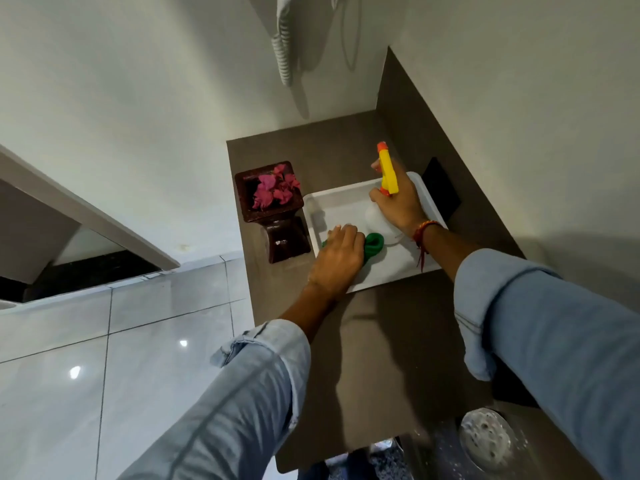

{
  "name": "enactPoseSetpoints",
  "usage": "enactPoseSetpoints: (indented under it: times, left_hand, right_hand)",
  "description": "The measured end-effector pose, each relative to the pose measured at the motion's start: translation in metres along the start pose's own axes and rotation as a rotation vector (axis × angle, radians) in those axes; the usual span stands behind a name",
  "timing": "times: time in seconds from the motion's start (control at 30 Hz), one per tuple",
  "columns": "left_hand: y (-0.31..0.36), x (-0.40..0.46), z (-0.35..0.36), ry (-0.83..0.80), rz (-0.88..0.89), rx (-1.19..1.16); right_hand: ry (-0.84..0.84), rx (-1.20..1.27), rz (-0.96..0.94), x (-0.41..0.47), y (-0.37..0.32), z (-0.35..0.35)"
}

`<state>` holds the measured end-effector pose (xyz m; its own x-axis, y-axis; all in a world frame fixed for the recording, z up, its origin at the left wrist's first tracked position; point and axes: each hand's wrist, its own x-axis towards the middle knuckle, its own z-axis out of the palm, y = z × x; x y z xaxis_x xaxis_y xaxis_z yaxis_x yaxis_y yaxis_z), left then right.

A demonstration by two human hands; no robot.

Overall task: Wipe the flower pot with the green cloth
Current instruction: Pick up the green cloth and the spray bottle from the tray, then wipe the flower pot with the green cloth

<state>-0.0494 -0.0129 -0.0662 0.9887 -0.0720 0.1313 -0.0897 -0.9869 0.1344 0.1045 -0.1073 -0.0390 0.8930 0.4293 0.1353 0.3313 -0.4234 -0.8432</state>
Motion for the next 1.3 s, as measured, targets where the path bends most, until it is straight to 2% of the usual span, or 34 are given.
enactPoseSetpoints:
  times: [0.23, 0.4, 0.53, 0.73, 0.83, 1.1, 1.2, 1.3]
  left_hand:
    - [-0.013, -0.042, -0.058, 0.086, -0.055, 0.072]
    - [-0.03, -0.101, -0.085, 0.09, -0.102, 0.079]
    - [-0.045, -0.15, -0.095, 0.048, -0.252, 0.088]
    - [-0.073, -0.186, -0.1, -0.012, -0.382, 0.067]
    - [-0.075, -0.193, -0.101, -0.07, -0.376, 0.074]
    - [-0.081, -0.194, -0.095, -0.08, -0.365, 0.073]
    - [-0.081, -0.188, -0.094, -0.098, -0.353, 0.075]
    - [-0.082, -0.18, -0.098, -0.099, -0.357, 0.049]
  right_hand:
    - [0.107, 0.024, -0.026, -0.037, -0.074, -0.003]
    - [0.113, -0.042, -0.046, -0.1, -0.109, 0.03]
    - [0.03, -0.051, 0.043, -0.157, -0.111, 0.069]
    - [-0.041, -0.083, 0.171, -0.187, -0.114, 0.109]
    - [-0.026, -0.081, 0.214, -0.193, -0.113, 0.12]
    - [-0.091, -0.177, 0.237, -0.217, -0.093, 0.124]
    - [-0.068, -0.196, 0.237, -0.218, -0.088, 0.117]
    - [0.011, -0.115, 0.234, -0.199, -0.092, 0.101]
